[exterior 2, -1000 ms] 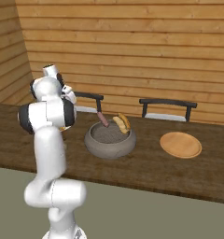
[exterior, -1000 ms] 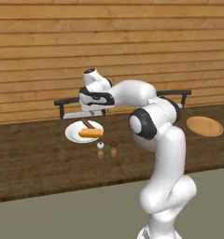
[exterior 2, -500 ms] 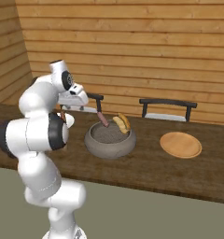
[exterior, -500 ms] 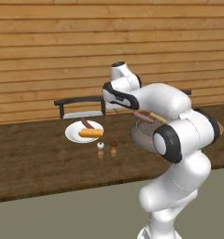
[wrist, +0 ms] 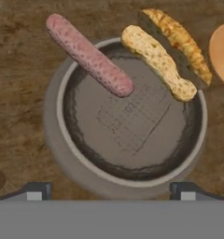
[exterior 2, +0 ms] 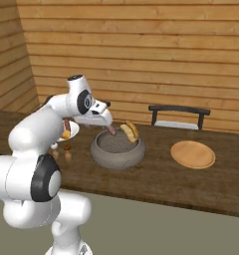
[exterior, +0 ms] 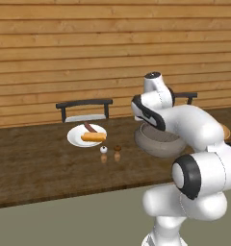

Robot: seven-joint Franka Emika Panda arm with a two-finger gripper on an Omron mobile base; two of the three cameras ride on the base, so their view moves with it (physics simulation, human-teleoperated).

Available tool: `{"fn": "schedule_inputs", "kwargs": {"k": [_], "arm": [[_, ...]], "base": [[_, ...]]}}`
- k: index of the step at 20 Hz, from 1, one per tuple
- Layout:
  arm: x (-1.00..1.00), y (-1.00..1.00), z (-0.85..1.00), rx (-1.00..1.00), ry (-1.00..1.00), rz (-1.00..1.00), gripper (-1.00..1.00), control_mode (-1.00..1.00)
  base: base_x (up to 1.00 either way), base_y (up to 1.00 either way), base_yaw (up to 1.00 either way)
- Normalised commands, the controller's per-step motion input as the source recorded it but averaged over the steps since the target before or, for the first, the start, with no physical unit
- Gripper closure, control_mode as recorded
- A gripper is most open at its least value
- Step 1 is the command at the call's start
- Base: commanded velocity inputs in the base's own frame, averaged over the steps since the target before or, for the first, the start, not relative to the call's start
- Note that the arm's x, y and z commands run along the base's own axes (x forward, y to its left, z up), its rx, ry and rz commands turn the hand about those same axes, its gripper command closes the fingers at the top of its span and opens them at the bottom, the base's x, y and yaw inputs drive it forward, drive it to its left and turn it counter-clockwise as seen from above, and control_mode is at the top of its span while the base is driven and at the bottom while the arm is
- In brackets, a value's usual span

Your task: Place one bun and one sausage from the bowl on each plate.

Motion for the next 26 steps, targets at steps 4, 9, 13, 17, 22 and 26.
{"fn": "schedule_inputs", "kwargs": {"k": [4,9,13,17,22,26], "arm": [[0.32,0.00,0.00,-0.04,-0.02,0.17,-1.00,-1.00],[0.22,0.00,0.01,-0.10,0.00,0.27,-1.00,-1.00],[0.57,0.00,0.00,-0.09,0.06,0.01,-1.00,-1.00],[0.35,0.00,-0.01,-0.04,0.09,0.00,-1.00,-1.00],[0.19,0.00,-0.10,-0.03,0.00,0.00,-1.00,-1.00],[0.26,0.00,-0.30,-0.10,0.00,0.00,-1.00,-1.00]], "base": [[0.00,0.00,0.00],[0.00,0.00,0.00],[0.00,0.00,0.00],[0.00,0.00,0.00],[0.00,0.00,0.00],[0.00,0.00,0.00]]}}
